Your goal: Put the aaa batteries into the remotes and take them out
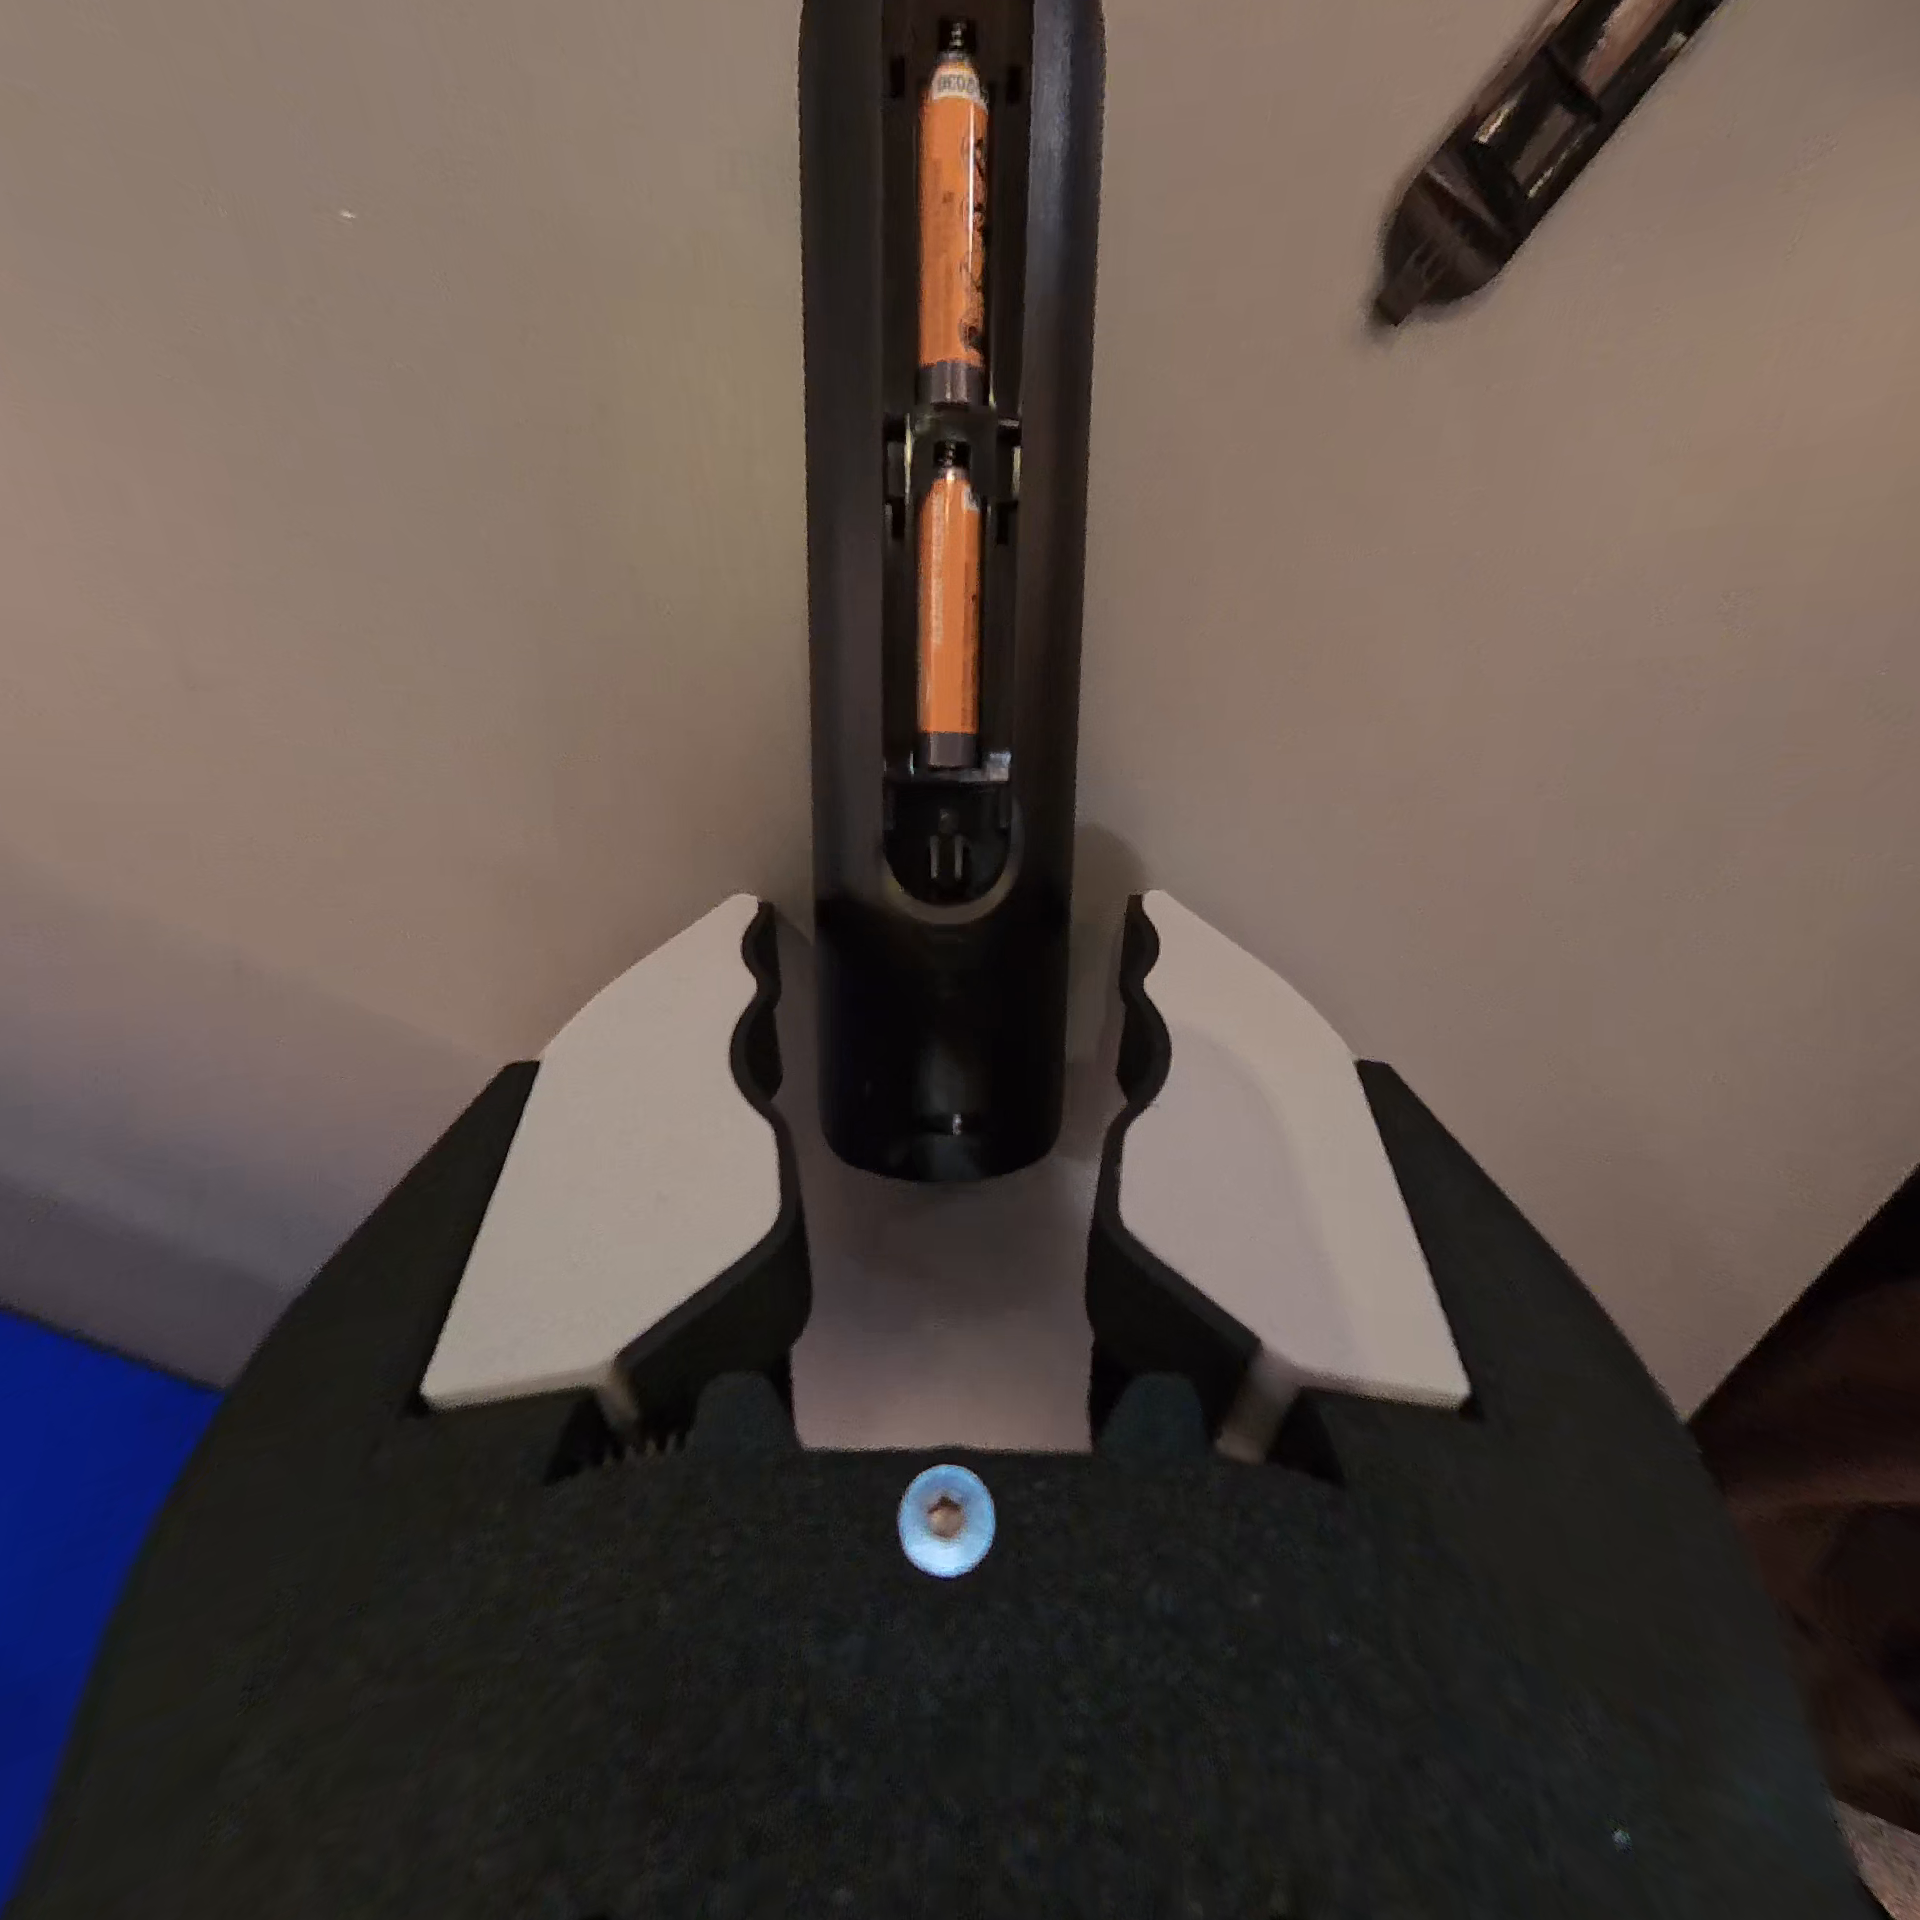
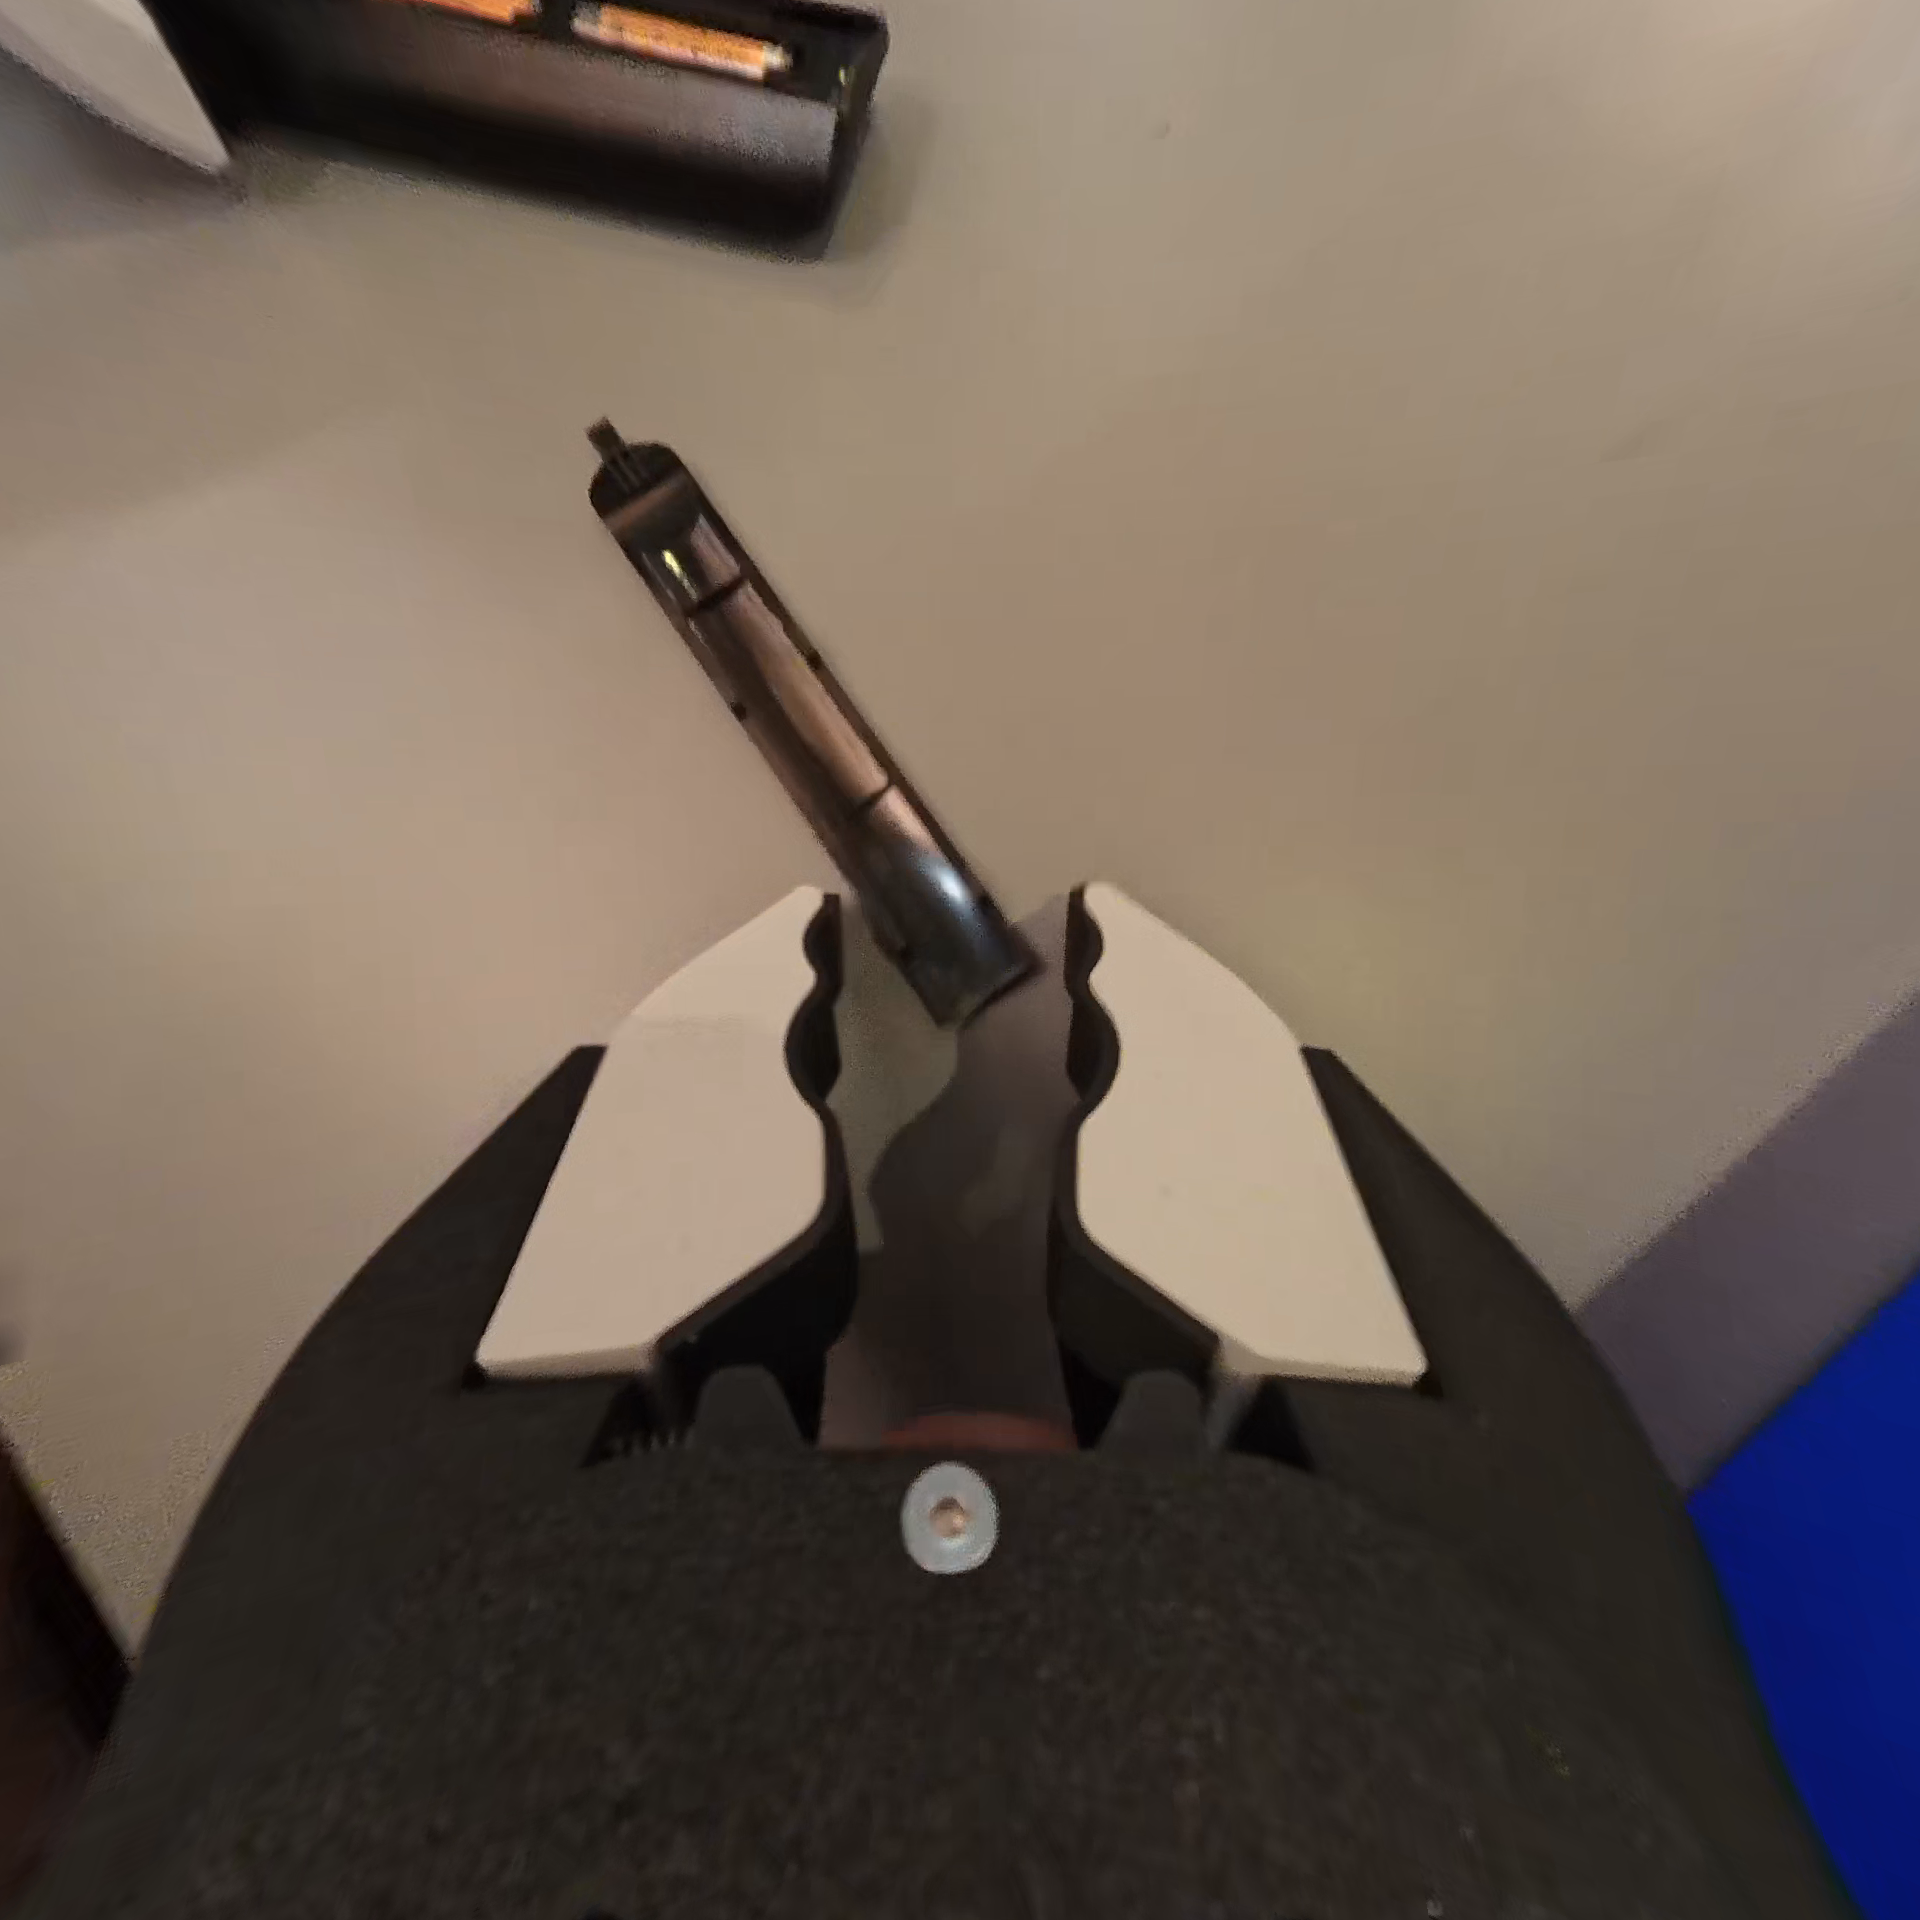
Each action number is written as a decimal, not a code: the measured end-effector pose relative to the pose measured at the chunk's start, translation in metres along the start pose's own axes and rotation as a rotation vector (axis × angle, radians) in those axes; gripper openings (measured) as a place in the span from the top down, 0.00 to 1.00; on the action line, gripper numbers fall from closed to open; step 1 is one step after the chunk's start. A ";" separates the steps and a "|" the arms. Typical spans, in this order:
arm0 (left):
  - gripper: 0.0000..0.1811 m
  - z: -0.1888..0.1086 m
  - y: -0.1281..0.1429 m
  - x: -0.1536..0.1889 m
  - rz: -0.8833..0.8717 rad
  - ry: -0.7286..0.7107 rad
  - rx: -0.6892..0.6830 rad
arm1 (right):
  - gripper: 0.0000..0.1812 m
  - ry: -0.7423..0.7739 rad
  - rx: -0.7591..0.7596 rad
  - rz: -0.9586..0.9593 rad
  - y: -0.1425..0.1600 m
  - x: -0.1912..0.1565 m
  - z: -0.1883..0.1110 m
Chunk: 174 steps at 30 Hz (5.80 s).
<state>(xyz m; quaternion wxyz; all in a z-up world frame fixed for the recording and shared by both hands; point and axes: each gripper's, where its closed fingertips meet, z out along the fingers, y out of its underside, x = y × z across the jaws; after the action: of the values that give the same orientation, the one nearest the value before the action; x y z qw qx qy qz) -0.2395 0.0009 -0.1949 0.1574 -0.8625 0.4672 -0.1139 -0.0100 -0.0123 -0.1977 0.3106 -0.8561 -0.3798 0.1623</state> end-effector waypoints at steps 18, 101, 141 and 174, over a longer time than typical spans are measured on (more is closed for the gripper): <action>0.63 0.007 -0.090 0.076 0.387 0.244 0.219 | 0.89 -0.161 0.140 -0.098 -0.017 -0.028 -0.025; 0.74 -0.005 0.011 -0.001 0.009 -0.068 0.250 | 0.89 -0.113 0.324 -0.313 -0.056 -0.026 -0.014; 0.59 -0.016 0.010 0.093 0.156 0.079 0.195 | 0.89 -0.056 0.284 -0.140 -0.039 -0.017 -0.029; 0.74 -0.017 -0.065 0.053 0.490 0.065 0.279 | 0.89 -0.129 -0.038 -0.651 -0.065 -0.033 -0.040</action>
<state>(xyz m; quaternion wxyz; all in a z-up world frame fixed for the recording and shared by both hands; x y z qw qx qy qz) -0.1669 -0.0128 -0.1523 0.2824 -0.6898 0.6465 -0.1631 -0.0474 -0.0198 -0.1233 0.3054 -0.6833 -0.6554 0.1014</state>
